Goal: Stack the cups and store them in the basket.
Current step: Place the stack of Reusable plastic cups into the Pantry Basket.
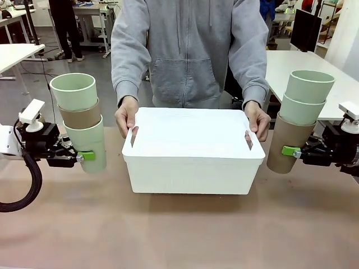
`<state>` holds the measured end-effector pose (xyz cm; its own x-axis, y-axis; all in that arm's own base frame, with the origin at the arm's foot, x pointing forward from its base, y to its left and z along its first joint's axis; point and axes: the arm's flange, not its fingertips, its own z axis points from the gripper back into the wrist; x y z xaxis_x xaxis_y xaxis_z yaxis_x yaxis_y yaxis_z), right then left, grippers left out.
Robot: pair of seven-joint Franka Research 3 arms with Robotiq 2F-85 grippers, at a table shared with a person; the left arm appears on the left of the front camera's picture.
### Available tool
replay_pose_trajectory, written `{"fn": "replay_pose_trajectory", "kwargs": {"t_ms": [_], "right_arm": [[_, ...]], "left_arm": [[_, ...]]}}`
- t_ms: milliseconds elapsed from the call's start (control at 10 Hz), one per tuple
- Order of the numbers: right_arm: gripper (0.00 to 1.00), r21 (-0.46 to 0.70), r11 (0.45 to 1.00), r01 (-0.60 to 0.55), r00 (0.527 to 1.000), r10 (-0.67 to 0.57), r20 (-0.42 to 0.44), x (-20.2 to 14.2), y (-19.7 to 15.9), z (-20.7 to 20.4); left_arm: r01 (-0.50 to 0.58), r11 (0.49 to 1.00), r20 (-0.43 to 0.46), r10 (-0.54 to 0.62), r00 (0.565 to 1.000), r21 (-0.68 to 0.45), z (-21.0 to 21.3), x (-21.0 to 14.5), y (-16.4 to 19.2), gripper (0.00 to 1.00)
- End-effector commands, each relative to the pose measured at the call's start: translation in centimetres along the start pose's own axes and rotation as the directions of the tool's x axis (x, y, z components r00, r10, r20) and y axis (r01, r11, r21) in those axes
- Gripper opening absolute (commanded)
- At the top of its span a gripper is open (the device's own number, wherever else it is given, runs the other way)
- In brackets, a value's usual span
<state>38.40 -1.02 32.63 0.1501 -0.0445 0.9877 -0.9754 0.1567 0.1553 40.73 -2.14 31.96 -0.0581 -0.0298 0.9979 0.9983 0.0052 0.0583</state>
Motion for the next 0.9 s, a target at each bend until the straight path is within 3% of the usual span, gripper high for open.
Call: {"fn": "replay_pose_trajectory", "kwargs": {"t_ms": [0,800], "right_arm": [[0.86,0.000,1.000,-0.010,1.000,0.010,0.002,0.38,0.07,0.01],[0.86,0.000,1.000,-0.010,1.000,0.010,0.002,0.38,0.07,0.01]], "left_arm": [[0.008,1.000,0.008,-0.008,1.000,-0.005,-0.06,0.37,-0.01,0.85],[0.008,1.000,0.008,-0.008,1.000,-0.005,-0.06,0.37,-0.01,0.85]]}}
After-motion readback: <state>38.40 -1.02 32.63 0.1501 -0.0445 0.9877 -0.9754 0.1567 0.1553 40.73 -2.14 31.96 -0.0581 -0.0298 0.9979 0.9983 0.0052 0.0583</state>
